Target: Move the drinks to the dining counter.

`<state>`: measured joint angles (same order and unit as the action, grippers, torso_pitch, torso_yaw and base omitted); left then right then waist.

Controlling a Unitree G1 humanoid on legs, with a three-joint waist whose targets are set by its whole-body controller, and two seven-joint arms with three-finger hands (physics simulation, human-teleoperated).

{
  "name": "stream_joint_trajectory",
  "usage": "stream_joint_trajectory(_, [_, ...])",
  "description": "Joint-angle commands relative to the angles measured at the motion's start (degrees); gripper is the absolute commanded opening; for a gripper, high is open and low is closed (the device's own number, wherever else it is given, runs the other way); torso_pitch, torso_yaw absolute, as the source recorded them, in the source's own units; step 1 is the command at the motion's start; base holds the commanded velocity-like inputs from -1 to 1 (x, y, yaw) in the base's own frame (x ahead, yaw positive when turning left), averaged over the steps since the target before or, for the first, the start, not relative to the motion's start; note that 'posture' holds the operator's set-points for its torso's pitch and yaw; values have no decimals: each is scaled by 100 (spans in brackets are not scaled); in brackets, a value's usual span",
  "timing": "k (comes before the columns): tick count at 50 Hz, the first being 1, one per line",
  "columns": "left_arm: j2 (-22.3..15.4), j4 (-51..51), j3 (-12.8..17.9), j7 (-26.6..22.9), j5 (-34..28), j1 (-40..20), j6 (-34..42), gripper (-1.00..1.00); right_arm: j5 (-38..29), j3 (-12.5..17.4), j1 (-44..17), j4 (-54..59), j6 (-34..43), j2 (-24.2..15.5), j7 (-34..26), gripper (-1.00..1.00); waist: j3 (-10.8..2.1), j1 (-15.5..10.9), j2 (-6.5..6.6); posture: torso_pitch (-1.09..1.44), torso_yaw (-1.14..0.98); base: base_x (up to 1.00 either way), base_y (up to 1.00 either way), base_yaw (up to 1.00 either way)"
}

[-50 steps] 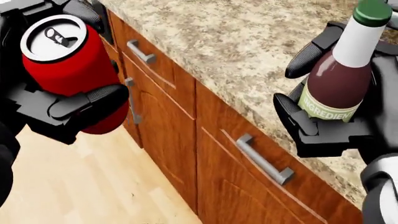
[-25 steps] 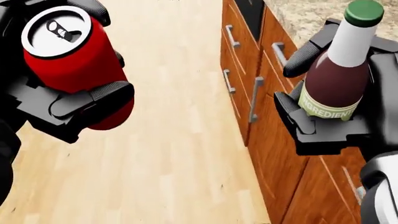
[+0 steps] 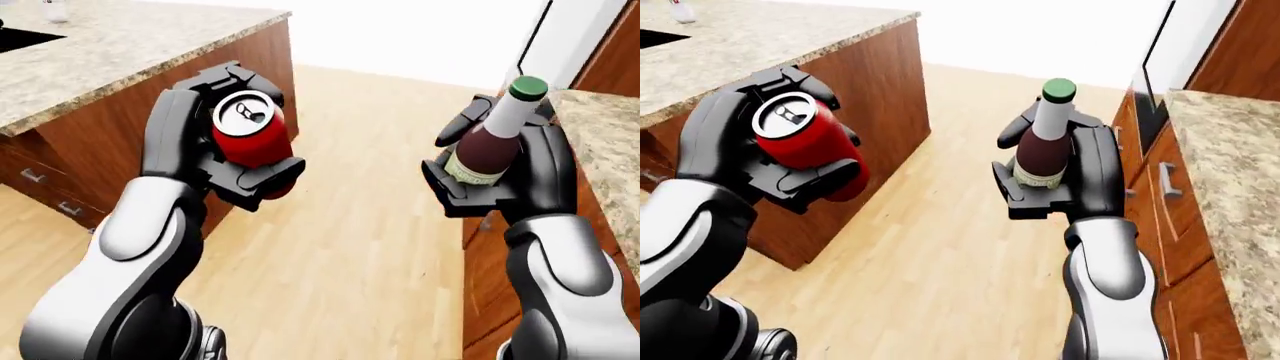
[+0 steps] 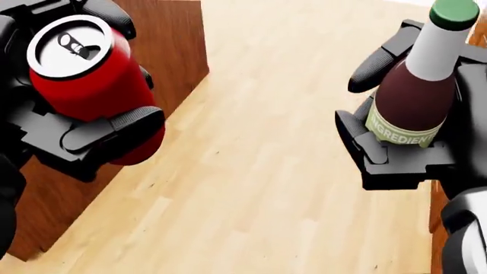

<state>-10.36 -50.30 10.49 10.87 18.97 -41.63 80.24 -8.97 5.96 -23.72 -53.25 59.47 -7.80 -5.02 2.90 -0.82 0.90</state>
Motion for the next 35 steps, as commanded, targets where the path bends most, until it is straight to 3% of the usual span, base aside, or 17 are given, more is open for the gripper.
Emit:
stream_joint_trajectory(1, [-48, -72, 71, 49, -40, -142, -181, -100, 51, -5, -137, -169, -169, -24, -6, -100, -111, -19, -20, 0, 0, 0, 0, 100])
stream_joint_trajectory(3, [-46, -87, 70, 59, -32, -167, -149, -100, 59, -6, -137, -197, -139, -33, 4, -100, -153, -15, 218, 0, 0, 0, 0, 100])
stream_joint_trajectory(4, [-46, -80, 72, 63, -32, -185, -141, -100, 64, -9, -150, -210, -110, -34, 9, -100, -245, -36, 443, 0, 0, 0, 0, 100])
stream_joint_trajectory(5, [-44, -68, 48, 70, -39, -173, -159, -100, 69, -9, -144, -189, -133, -33, 18, -100, -191, -85, 329, 0, 0, 0, 0, 100])
stream_joint_trajectory(6, [-32, -67, 26, 80, -46, -154, -171, -100, 74, -9, -127, -153, -179, -31, 31, -100, -163, -75, 323, 0, 0, 0, 0, 100])
stream_joint_trajectory(10, [-49, -21, 3, 51, -71, -107, -258, -100, 72, -63, -80, -103, -250, -22, 50, -100, -194, -199, 32, 0, 0, 0, 0, 100])
stream_joint_trajectory(16, [-30, -75, 7, 46, -77, -91, -216, -100, 59, -97, -2, -73, -345, 1, 54, -100, -51, -93, -424, 0, 0, 0, 0, 100])
stream_joint_trajectory(17, [-31, -77, 9, 43, -77, -93, -213, -100, 56, -96, -6, -67, -350, 3, 53, -100, -115, -87, -605, 0, 0, 0, 0, 100])
stream_joint_trajectory(18, [-27, -82, 9, 46, -81, -90, -209, -100, 49, -103, -18, -77, -325, 0, 51, -100, -297, -48, -795, 0, 0, 0, 0, 100])
stream_joint_trajectory(19, [-26, -84, 4, 39, -86, -59, -236, -100, 46, -108, -6, -98, -318, 10, 50, -100, -96, -14, -557, 0, 0, 0, 0, 100])
stream_joint_trajectory(20, [-24, -96, 4, 37, -87, -46, -236, -100, 41, -115, 3, -96, -324, 14, 51, -100, -75, -54, -608, 0, 0, 0, 0, 100])
stream_joint_trajectory(22, [-30, -80, 1, 24, -96, -22, -269, -100, 33, -122, 42, -44, -410, 20, 48, -100, -147, -72, -549, 0, 0, 0, 0, 100])
stream_joint_trajectory(27, [-25, -63, -23, 10, -130, 24, -332, -100, -38, -158, 90, 1, -494, 18, -10, -100, -107, -46, -209, 0, 0, 0, 0, 100])
stream_joint_trajectory(30, [-7, -79, -14, 4, -127, 30, -325, -100, -71, -164, 81, -8, -469, 24, -30, -100, -125, -12, 61, 0, 0, 0, 0, 100])
stream_joint_trajectory(32, [-4, -80, -8, 6, -129, 25, -322, -100, -85, -172, 75, -9, -466, 35, -38, -100, -222, -21, 385, 0, 0, 0, 0, 100])
stream_joint_trajectory(33, [-6, -95, 2, 7, -123, 5, -290, -100, -97, -182, 69, -16, -451, 37, -42, -100, -288, -32, 397, 0, 0, 0, 0, 100])
stream_joint_trajectory(35, [-12, -91, 1, 2, -124, 4, -295, -100, -116, -199, 46, -29, -420, 40, -53, -100, -179, -131, 283, 0, 0, 0, 0, 100])
